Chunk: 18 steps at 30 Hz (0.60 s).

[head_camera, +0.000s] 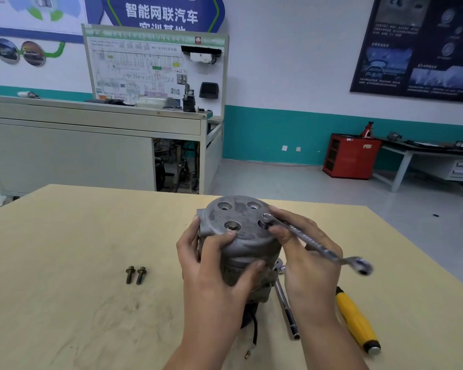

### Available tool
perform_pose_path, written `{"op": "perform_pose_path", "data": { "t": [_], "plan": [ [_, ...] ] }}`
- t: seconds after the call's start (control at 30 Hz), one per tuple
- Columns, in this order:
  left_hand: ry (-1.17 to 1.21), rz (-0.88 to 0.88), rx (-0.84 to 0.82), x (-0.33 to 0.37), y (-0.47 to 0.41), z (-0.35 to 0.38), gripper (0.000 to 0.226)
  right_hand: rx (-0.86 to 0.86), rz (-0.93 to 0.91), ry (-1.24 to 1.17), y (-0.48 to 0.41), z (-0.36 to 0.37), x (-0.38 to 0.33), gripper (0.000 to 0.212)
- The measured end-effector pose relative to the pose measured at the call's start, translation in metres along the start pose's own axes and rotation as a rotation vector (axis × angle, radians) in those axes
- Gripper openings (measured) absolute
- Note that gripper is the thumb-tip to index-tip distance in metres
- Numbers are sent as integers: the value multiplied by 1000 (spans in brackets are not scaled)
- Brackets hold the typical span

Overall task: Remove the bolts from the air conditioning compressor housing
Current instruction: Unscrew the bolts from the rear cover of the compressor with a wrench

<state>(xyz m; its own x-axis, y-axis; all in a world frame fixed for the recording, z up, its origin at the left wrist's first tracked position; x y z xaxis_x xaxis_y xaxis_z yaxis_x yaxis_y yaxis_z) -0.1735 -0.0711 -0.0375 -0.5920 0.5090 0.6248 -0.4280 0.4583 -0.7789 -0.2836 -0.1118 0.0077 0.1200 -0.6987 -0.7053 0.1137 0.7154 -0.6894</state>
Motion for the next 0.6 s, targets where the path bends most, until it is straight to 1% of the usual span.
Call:
{"op": "perform_pose_path", "data": {
  "t": [0.1, 0.17, 0.2, 0.27, 0.37, 0.5, 0.6],
  "plan": [
    [10, -7, 10, 2, 0, -1, 49, 123, 202, -215, -6, 4, 6, 21],
    [10, -4, 14, 2, 0, -2, 49, 147, 264, -265, -13, 8, 9, 21],
    [5, 0, 18, 1, 0, -3, 49, 152, 283, -267, -16, 10, 9, 18],
    [-4, 7, 24, 0, 0, -3, 49, 155, 314, -219, -22, 14, 12, 13],
    [2, 0, 22, 0, 1, -3, 48, 116, 359, -122, -31, 17, 13, 14],
    [-5, -8, 23, 2, 1, -3, 49, -40, 490, -15, -48, 17, 6, 10],
    [-4, 5, 15, 3, -1, -3, 51, -143, 523, 156, -57, 23, 1, 22]
  ]
}}
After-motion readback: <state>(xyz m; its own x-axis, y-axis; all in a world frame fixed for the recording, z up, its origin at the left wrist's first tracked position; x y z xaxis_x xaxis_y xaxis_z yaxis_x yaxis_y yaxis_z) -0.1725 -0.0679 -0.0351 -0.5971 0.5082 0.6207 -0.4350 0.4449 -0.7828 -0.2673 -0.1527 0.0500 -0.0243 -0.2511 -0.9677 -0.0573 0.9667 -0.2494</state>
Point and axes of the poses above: each hand's wrist, its own y-axis away from the middle knuckle, its own z-axis out of the palm, x = y × z, the point moved 1 cm from there along -y, towards the middle knuckle, and after that the axes turned 1 degree about x, right-handed, at the moved point
